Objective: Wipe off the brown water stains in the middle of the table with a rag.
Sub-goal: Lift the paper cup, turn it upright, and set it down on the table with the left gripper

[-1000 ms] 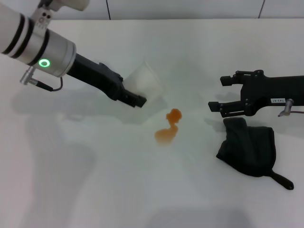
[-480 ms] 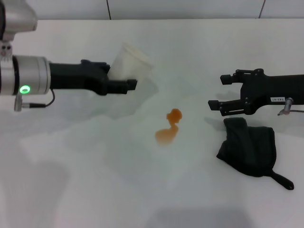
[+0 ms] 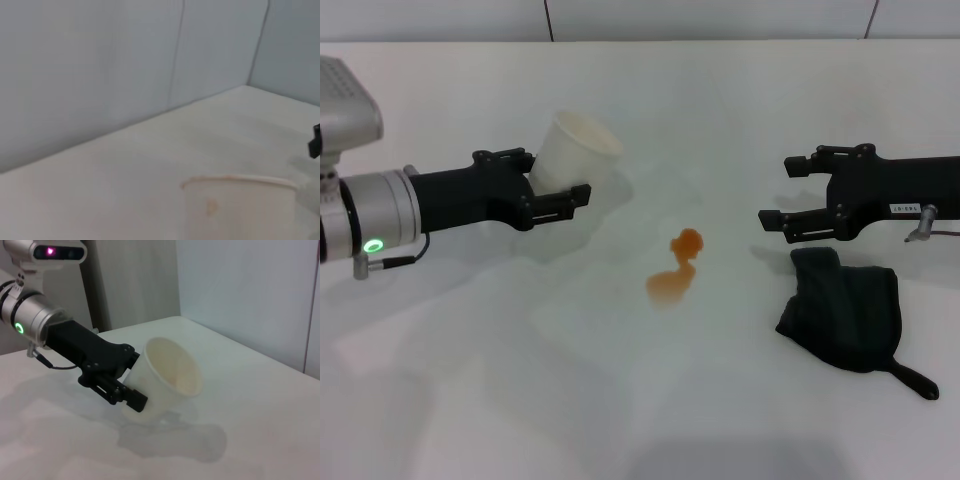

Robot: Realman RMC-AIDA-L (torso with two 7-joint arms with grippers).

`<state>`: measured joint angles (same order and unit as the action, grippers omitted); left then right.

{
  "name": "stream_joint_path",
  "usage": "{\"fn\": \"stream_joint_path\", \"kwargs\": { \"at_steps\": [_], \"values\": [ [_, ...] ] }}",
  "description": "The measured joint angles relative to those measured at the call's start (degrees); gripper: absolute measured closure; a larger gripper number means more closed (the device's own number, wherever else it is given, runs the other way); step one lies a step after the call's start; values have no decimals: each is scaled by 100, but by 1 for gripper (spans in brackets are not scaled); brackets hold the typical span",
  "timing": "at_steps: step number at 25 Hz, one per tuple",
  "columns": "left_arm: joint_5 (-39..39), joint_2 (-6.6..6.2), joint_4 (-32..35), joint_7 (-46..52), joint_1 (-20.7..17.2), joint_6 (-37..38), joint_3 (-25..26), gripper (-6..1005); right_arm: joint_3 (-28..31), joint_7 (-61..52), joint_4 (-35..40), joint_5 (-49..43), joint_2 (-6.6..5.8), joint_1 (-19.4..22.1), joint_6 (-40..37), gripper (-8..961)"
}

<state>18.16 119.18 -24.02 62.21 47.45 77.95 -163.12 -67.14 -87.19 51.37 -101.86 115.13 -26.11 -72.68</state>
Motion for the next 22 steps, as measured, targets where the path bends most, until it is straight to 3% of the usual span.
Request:
{"fn": "stream_joint_path", "kwargs": {
  "at_steps": [11,22],
  "values": [
    [485,0,1108,-1650,-289,-1191,9,287,-18,0,-7,0,0,0,0,96],
    [1028,13,1476,-2479,-536,-1446,18,288,-21,0,-24,-6,0,-4,-1,96]
  ]
}}
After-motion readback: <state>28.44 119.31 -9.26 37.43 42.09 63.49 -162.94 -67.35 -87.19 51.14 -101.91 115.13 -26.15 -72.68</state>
